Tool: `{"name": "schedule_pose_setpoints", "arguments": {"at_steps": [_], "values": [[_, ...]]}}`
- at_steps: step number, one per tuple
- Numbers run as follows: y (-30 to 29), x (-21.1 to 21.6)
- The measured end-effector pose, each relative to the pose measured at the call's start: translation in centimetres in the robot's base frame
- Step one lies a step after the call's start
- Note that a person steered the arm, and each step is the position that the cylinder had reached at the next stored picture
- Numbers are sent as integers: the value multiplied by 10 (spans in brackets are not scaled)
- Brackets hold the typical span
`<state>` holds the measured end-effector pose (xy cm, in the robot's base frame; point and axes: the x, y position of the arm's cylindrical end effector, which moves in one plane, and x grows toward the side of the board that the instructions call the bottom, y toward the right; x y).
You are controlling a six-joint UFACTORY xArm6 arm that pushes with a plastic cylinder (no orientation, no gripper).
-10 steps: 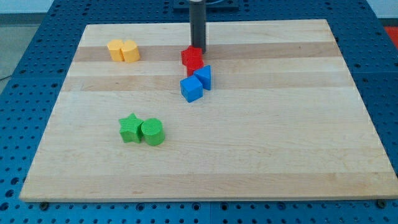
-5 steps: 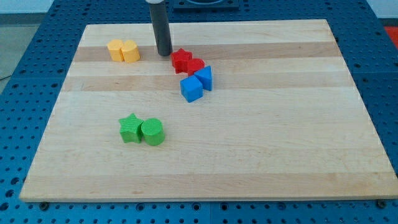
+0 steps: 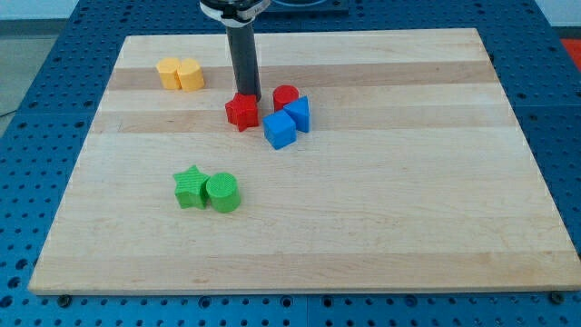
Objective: Move the red star to the bottom left of the red circle
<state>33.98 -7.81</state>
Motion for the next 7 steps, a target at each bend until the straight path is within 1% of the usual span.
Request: {"name": "schedule_pose_setpoints", "arguments": {"at_steps": [2, 3, 4, 5, 6, 7], "values": [[-52, 2], [-38, 13], [-9, 19], [-17, 31], [-95, 41], [-177, 68]]}}
